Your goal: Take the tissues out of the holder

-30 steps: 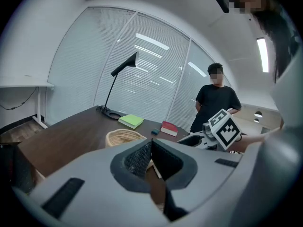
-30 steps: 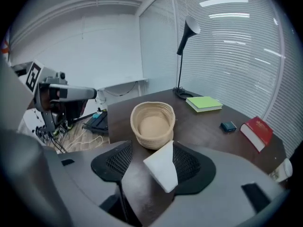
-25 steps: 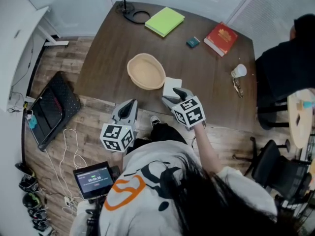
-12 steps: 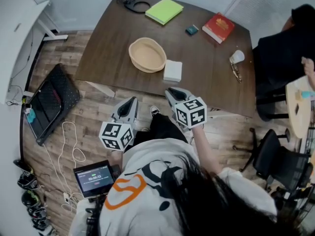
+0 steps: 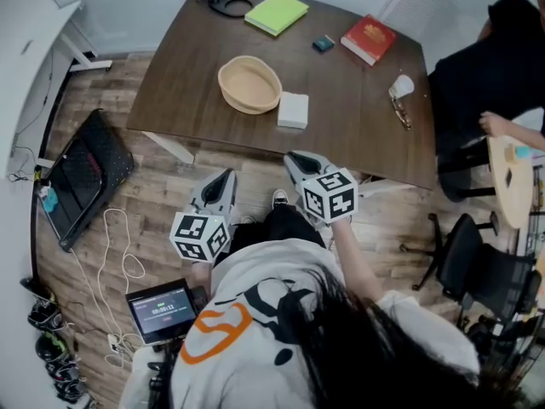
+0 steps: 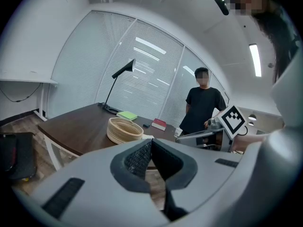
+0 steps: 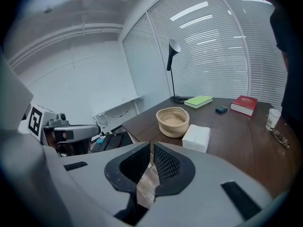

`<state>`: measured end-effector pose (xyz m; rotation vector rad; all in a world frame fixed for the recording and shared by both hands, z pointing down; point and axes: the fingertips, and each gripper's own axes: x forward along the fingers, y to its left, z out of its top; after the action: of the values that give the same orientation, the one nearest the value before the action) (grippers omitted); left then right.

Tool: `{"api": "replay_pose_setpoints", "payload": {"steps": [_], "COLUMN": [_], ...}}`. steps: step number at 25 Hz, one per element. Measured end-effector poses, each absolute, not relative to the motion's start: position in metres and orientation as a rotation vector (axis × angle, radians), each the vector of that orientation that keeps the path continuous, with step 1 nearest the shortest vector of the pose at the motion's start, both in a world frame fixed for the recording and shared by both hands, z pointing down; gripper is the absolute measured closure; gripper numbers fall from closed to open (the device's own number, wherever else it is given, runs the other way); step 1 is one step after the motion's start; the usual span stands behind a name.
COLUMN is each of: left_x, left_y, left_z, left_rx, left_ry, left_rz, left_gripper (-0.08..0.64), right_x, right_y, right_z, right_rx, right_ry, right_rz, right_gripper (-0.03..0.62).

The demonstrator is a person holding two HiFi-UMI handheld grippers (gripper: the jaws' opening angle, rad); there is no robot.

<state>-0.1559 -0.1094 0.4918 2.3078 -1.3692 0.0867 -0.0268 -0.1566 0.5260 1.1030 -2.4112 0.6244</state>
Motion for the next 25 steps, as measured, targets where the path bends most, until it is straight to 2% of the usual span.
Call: {"api": "replay_pose_setpoints", "payload": {"steps": [12,25], "left_x": [-0.152,-0.049], "left_y": [-0.089,-0.045], "left_z": [0.488,0.479], "left_rx": [2.291,2.36], "left_ry": [-1.41,-1.338], "left_rz": [0.064,0.103], "left_gripper": [0.56,0.56], "right_x": [-0.029,0.074], "right_y": [-0.132,-0.075], "right_z": [0.518,0.509], "right_rx": [1.052,1.143], "right_ry": [-2.439,-2.44], "right_rz": [0.592,0.615], "right_gripper": [0.563,0.563]}}
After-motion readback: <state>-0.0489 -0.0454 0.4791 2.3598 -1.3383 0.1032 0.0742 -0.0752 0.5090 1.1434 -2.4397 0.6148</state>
